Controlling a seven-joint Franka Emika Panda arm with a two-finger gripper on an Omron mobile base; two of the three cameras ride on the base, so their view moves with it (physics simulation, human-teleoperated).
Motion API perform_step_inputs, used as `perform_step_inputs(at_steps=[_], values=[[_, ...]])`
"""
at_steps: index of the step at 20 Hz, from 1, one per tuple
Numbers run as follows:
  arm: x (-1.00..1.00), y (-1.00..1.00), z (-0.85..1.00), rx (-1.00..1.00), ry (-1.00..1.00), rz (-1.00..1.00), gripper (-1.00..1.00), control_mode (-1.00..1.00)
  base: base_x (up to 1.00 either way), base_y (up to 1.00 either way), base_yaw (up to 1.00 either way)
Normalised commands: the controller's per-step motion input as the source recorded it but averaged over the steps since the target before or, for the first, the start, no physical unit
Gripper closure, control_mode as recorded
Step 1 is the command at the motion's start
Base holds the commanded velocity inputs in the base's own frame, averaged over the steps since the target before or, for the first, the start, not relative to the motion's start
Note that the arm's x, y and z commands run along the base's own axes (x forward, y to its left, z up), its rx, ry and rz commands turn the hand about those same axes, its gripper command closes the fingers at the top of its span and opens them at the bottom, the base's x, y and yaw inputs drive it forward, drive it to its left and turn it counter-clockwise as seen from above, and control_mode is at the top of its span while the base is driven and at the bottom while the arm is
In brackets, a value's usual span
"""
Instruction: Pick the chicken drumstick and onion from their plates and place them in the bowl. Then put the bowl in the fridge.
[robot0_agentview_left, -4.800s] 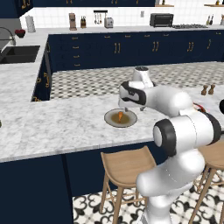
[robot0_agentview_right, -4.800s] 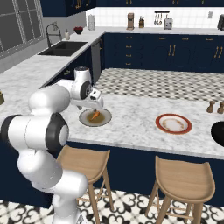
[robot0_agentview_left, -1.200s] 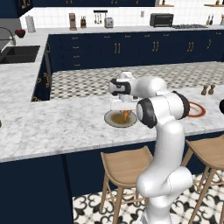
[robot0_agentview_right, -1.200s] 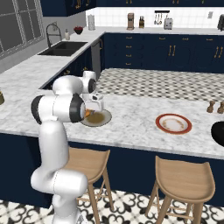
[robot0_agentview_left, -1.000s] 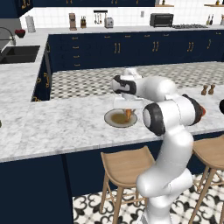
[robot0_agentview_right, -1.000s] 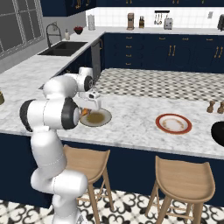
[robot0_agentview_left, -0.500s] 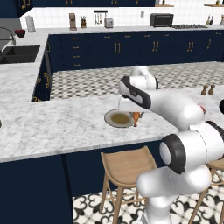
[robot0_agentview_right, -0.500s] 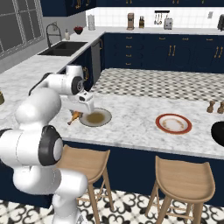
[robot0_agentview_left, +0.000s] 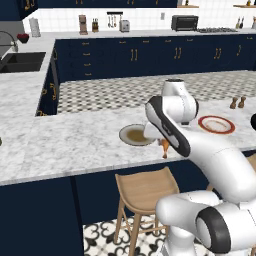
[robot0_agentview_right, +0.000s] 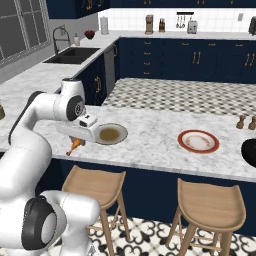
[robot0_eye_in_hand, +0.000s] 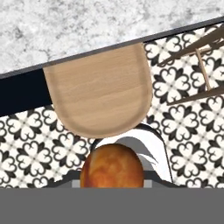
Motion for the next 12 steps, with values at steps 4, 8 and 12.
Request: perform_step_inputs(at_steps=[4,8,12], values=[[0.00,-0.31,-0.18,0.02,0.00,0.00,1.00,-1.00,0.00,0.00,0.00],[0.00,-0.05,-0.10,0.00,0.00,0.00,1.00,-1.00,0.00,0.00,0.00],[0.00,0.00,0.00,0.00,0.00,0.00,1.00,-1.00,0.00,0.00,0.00]])
